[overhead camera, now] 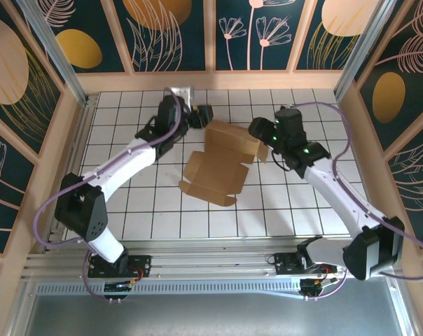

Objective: Fold the paper box

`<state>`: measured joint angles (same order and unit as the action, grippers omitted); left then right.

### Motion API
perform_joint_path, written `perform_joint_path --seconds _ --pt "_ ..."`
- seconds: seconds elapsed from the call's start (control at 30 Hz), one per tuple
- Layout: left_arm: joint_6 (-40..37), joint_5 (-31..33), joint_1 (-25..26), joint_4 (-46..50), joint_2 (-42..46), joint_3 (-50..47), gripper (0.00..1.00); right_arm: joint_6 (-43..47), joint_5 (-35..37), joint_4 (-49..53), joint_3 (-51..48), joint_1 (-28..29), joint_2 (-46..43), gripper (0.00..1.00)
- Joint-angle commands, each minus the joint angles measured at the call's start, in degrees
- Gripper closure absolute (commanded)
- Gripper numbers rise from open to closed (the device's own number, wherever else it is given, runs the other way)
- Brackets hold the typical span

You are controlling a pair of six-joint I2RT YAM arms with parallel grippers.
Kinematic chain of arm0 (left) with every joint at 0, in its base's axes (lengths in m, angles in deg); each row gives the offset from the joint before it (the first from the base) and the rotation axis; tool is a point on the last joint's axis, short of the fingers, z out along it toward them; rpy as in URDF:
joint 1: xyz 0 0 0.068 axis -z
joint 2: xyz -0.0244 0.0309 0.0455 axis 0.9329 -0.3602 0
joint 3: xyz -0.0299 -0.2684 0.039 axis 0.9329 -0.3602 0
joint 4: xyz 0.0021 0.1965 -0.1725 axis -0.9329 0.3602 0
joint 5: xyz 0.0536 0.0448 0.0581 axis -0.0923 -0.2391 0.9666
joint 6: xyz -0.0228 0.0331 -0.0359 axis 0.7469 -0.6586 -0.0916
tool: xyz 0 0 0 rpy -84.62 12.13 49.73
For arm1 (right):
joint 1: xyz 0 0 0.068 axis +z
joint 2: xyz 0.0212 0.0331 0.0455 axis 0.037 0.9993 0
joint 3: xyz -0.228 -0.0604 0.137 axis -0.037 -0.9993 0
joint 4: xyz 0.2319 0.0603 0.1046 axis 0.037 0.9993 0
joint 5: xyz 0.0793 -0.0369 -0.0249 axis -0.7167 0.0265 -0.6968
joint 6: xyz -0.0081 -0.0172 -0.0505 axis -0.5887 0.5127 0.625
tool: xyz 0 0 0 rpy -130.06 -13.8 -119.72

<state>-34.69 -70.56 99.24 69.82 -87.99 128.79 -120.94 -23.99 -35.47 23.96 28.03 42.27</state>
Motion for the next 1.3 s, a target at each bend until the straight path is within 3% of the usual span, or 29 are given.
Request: perform_joint_path --seconds 0.0,0.2,0.57,0.9,1.1,1.27 --pt "5.2 -8.9 -4.7 13.0 -9.4 10.2 0.43 -8.9 6.7 9.4 5.8 1.3 5.7 0.27" --pt "3.3 -20.4 -5.8 22.6 -24.8 28.6 0.46 -12.3 2.7 9.6 8.8 1.5 12.5 0.28" --pt "-0.1 -24.6 -5.8 19.0 -24.5 20.8 0.46 -7.6 2.4 5.2 10.9 0.8 18.3 0.31" --pt "1.2 -27.9 -5.8 15.5 -21.5 15.2 0.45 -7.2 0.4 4.7 13.5 0.6 22.7 0.32" --pt "2.3 -29.0 -5.9 13.9 -21.2 14.5 0.45 -6.9 -1.8 3.7 13.2 0.5 23.3 0.28" --pt "2.6 -29.1 -5.8 13.5 -21.6 14.8 0.46 -7.0 -8.5 -0.3 11.6 0.2 23.2 0.22"
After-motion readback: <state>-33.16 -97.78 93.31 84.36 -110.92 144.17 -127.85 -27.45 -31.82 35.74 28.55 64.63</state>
